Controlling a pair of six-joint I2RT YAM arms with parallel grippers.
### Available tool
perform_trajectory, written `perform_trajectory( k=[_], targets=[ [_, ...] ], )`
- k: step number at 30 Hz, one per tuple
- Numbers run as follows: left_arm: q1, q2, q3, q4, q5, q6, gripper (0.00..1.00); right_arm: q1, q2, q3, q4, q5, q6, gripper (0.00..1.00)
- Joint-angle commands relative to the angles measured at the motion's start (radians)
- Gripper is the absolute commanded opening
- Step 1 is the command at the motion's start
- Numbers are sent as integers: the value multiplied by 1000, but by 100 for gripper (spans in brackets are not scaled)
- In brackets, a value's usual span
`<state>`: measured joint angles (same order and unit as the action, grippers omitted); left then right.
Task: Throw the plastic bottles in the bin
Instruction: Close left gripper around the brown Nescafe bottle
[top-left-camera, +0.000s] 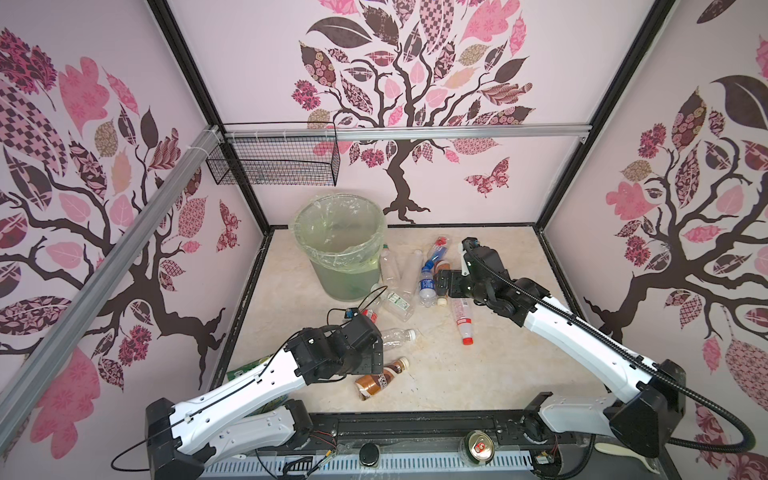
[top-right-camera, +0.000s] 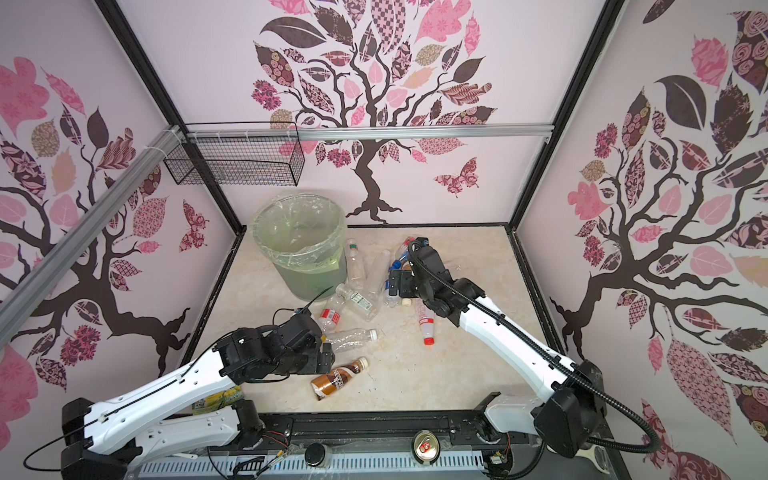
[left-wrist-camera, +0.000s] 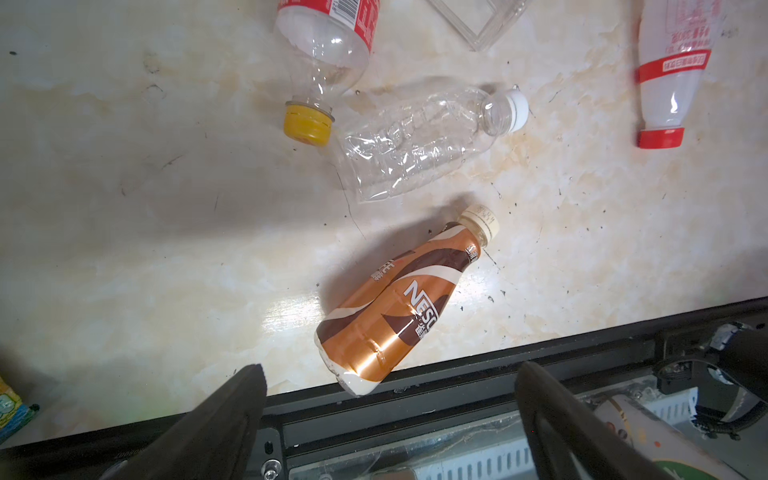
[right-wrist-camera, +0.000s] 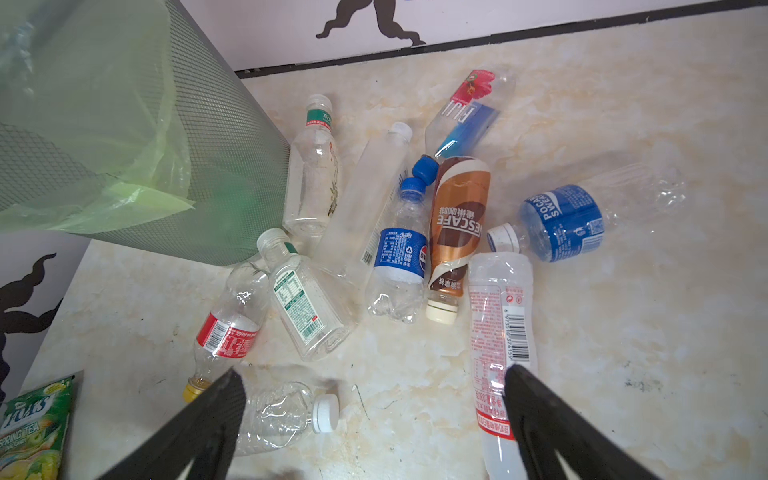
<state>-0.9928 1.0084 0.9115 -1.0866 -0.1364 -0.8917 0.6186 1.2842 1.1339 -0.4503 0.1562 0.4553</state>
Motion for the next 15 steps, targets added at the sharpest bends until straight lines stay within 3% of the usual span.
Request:
perform_trajectory(
  k=[1, 6, 15],
  targets=[
    [-7, -41, -99, 24, 28, 37, 98, -1, -12, -53, 59, 38, 38, 100],
    [-9, -125, -206, 125, 61, 23, 98, 2, -68, -161, 103, 47, 62, 99],
    [-9, -49, -229, 189, 47, 50, 98, 72, -77, -129, 46, 140, 98, 100]
  ],
)
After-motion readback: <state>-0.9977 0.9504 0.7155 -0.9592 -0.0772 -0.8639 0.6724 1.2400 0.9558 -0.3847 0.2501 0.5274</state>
